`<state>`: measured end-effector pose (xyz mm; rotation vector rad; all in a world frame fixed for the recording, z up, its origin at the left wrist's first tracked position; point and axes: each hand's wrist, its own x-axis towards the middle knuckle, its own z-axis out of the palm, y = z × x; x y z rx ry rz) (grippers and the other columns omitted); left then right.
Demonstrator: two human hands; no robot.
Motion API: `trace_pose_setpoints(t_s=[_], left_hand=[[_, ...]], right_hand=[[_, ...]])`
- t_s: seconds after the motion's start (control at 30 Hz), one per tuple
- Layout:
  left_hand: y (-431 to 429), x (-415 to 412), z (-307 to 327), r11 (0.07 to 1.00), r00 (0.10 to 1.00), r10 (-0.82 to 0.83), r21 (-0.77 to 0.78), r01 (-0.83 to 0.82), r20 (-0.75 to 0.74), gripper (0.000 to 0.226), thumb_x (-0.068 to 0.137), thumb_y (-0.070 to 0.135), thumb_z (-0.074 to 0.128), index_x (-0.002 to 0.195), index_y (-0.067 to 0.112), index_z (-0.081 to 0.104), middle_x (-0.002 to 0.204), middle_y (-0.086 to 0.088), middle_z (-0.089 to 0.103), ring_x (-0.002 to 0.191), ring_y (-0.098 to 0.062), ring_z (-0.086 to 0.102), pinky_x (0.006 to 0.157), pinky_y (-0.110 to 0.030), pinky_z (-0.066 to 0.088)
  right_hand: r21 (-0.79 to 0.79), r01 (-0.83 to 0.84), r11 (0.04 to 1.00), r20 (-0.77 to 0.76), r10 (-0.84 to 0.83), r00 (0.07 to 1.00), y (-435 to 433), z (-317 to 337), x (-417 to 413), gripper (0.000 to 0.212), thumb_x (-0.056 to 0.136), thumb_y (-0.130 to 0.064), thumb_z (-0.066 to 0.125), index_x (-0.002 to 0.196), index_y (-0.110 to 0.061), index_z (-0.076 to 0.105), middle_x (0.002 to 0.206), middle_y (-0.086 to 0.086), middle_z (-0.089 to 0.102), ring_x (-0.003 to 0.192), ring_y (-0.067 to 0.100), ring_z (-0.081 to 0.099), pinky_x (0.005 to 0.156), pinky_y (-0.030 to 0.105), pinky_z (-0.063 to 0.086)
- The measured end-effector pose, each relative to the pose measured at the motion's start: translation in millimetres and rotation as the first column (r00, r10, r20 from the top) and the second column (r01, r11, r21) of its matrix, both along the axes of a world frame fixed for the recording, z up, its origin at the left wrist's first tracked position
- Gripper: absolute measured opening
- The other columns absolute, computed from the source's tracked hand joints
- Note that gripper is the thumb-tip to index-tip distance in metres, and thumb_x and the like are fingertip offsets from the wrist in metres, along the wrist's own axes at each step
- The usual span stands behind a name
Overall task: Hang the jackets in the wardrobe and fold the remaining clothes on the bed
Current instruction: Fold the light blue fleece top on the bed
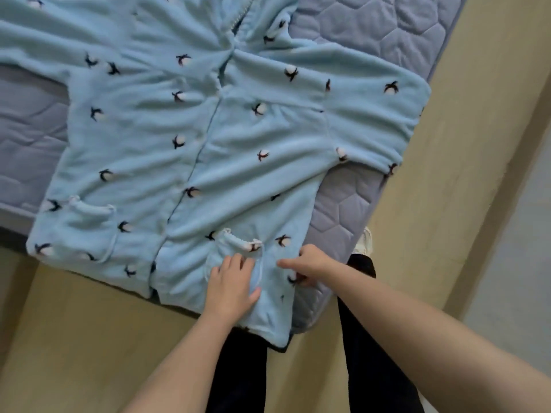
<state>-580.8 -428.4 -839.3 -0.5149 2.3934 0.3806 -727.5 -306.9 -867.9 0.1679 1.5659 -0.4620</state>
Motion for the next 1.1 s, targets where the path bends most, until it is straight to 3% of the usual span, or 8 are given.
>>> trace_pose_setpoints(t_s=[0.23, 0.33, 0.43, 0.63, 0.77, 0.9, 1.0, 1.1], left_hand=[[-13, 22, -6, 0.948, 0.95, -0.295, 0.096, 0.304, -0.097, 0.023, 0.087, 0.03, 0.055, 0.105, 0.016, 0.057, 0.105, -0.003, 0.058, 0.101, -0.025, 0.055, 0.079, -0.034, 0.039], [-5, 24, -9, 0.817, 0.835, -0.509, 0.188, 0.545, -0.209, 0.014, 0.088, 0.028, 0.055, 0.093, 0.015, 0.059, 0.097, -0.004, 0.062, 0.094, -0.024, 0.058, 0.075, -0.033, 0.039], [-6, 31, -17, 0.799, 0.828, -0.539, 0.219, 0.561, -0.154, 0.021, 0.093, 0.03, 0.041, 0.102, 0.017, 0.053, 0.108, -0.004, 0.057, 0.103, -0.025, 0.052, 0.081, -0.034, 0.033], [-19, 50, -20, 0.898, 0.881, -0.376, 0.122, 0.423, -0.287, 0.016, 0.076, 0.025, 0.065, 0.083, 0.012, 0.06, 0.086, -0.008, 0.058, 0.083, -0.029, 0.057, 0.069, -0.036, 0.042], [-22, 51, -15, 0.923, 0.931, -0.354, 0.131, 0.363, -0.089, 0.021, 0.088, 0.031, 0.047, 0.104, 0.017, 0.052, 0.104, -0.002, 0.053, 0.101, -0.024, 0.051, 0.077, -0.034, 0.035], [-37, 14, 14, 0.94, 0.951, -0.308, 0.147, 0.307, -0.016, 0.027, 0.091, 0.026, 0.044, 0.115, 0.017, 0.05, 0.117, -0.002, 0.053, 0.11, -0.023, 0.05, 0.084, -0.034, 0.036], [-61, -37, 38, 0.965, 0.975, -0.224, 0.136, 0.223, -0.011, 0.026, 0.092, 0.024, 0.044, 0.116, 0.015, 0.051, 0.12, -0.005, 0.054, 0.111, -0.027, 0.051, 0.085, -0.035, 0.039], [-80, -95, 57, 0.98, 0.987, -0.156, 0.118, 0.158, -0.026, 0.032, 0.092, 0.023, 0.044, 0.122, 0.014, 0.05, 0.124, -0.007, 0.053, 0.114, -0.027, 0.05, 0.085, -0.035, 0.04]], right_hand=[[0.111, 0.3, 0.947, -0.159, -0.281, 0.946, 14, 15, 90, 0.014, 0.083, -0.011, 0.053, 0.095, -0.008, 0.061, 0.086, 0.007, 0.064, 0.075, 0.022, 0.061, 0.062, 0.029, 0.05], [0.214, 0.405, 0.889, -0.194, -0.367, 0.91, 42, 23, 112, 0.01, 0.083, -0.004, 0.049, 0.083, -0.008, 0.058, 0.083, 0.01, 0.06, 0.073, 0.025, 0.057, 0.066, 0.033, 0.049], [0.192, 0.482, 0.855, -0.168, -0.455, 0.874, 48, 25, 126, 0.017, 0.087, -0.002, 0.049, 0.099, -0.006, 0.06, 0.094, 0.011, 0.061, 0.079, 0.024, 0.058, 0.072, 0.037, 0.053], [0.197, 0.253, 0.947, -0.075, -0.243, 0.967, 54, 23, 148, 0.02, 0.09, -0.009, 0.051, 0.109, -0.007, 0.057, 0.088, 0.005, 0.057, 0.061, 0.009, 0.049, 0.033, 0.011, 0.034], [0.251, 0.007, 0.968, 0.061, -0.023, 0.998, 60, 35, 141, 0.018, 0.09, -0.015, 0.051, 0.106, -0.01, 0.056, 0.097, 0.008, 0.06, 0.065, 0.014, 0.056, 0.037, 0.014, 0.038], [0.267, -0.093, 0.959, -0.081, 0.118, 0.99, 47, 59, 85, 0.019, 0.088, -0.02, 0.05, 0.088, -0.005, 0.061, 0.087, 0.01, 0.067, 0.064, 0.019, 0.057, 0.048, 0.019, 0.039], [0.251, -0.214, 0.944, -0.337, 0.292, 0.895, 25, 75, 21, 0.03, 0.089, -0.018, 0.047, 0.061, -0.013, 0.038, 0.06, 0.005, 0.041, 0.052, 0.017, 0.036, 0.046, 0.025, 0.027], [0.228, -0.228, 0.946, -0.52, 0.317, 0.793, 3, 86, -39, 0.028, 0.087, -0.011, 0.044, 0.06, -0.014, 0.035, 0.056, 0.003, 0.036, 0.049, 0.017, 0.029, 0.046, 0.028, 0.021]])
